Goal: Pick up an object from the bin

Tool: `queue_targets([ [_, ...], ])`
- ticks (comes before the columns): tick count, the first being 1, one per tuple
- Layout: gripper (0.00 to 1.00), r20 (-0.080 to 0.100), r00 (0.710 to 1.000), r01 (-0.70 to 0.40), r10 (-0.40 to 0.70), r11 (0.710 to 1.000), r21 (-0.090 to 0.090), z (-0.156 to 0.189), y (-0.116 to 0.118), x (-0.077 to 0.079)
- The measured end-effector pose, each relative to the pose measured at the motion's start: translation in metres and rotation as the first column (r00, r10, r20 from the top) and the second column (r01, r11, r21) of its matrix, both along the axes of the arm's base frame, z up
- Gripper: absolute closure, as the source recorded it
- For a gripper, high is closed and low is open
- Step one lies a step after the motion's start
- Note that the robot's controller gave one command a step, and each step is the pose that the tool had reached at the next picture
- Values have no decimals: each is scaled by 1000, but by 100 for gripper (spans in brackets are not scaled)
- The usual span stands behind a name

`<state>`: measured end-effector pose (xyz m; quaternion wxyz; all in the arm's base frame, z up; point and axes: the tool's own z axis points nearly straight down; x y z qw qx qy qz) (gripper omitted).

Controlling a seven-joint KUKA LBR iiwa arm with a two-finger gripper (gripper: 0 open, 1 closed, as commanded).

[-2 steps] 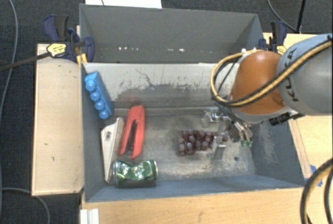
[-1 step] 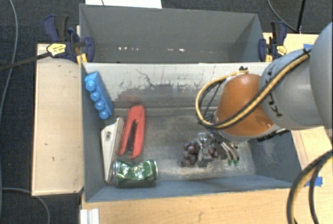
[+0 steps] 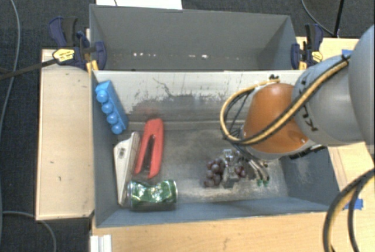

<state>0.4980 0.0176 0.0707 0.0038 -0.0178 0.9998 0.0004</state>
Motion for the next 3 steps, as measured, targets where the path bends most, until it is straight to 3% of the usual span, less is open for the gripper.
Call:
queue_targets([
  [1,100,2,1000,-8,8,1000,0,129,11,4],
  [2,100,2,1000,-8,8,1000,0,129,11,4],
  [3,100,4,999,34,-34,999,1,215,3,2],
])
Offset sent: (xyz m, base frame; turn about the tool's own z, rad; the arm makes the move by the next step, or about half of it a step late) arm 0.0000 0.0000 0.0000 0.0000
